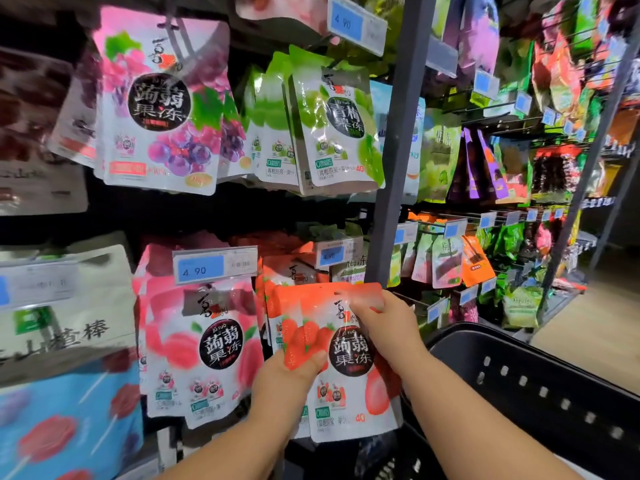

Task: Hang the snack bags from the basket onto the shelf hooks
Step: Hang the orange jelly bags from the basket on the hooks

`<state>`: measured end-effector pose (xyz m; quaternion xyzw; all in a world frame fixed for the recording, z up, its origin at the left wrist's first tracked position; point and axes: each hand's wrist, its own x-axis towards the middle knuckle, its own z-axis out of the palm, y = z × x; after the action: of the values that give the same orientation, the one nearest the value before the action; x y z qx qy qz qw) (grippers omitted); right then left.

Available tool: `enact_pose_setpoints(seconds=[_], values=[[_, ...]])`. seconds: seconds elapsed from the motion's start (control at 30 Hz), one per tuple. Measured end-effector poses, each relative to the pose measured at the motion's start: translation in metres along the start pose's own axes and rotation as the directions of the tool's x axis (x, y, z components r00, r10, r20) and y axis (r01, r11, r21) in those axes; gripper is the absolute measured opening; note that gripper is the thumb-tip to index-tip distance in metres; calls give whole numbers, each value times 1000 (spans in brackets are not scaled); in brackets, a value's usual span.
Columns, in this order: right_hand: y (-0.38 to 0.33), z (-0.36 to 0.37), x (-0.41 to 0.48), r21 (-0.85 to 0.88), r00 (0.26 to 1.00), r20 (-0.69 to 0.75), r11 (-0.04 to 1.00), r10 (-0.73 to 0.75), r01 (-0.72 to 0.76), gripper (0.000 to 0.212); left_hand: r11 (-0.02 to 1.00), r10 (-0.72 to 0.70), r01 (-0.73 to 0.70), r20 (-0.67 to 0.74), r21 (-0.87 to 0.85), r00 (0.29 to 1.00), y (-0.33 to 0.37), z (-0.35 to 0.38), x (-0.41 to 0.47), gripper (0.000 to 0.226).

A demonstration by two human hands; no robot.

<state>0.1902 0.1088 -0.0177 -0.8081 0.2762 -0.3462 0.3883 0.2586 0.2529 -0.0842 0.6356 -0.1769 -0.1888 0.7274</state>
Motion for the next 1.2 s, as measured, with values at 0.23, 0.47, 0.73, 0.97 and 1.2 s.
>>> enact_pose_setpoints(seconds=[0.23, 0.47, 0.73, 0.97, 1.2], values=[[25, 10, -6, 318, 948, 292, 922, 128, -222, 51, 984, 151, -133, -163, 115, 975, 5, -13, 3, 16], [61, 24, -29, 468, 849, 521, 802, 89, -372, 59, 970, 158, -115, -197, 214, 968, 5, -13, 8, 9], [67, 31, -26, 589, 917, 374, 728, 139, -351, 52, 965, 148, -99, -191, 245, 970, 9, -25, 0, 11], [69, 30, -14, 595, 928, 322, 722, 189, -353, 22, 949, 135, -56, -239, 310, 962, 14, -49, -9, 32], [74, 40, -1, 562, 926, 304, 743, 222, -363, 15, 950, 131, -46, -259, 310, 957, 14, -64, -10, 29]])
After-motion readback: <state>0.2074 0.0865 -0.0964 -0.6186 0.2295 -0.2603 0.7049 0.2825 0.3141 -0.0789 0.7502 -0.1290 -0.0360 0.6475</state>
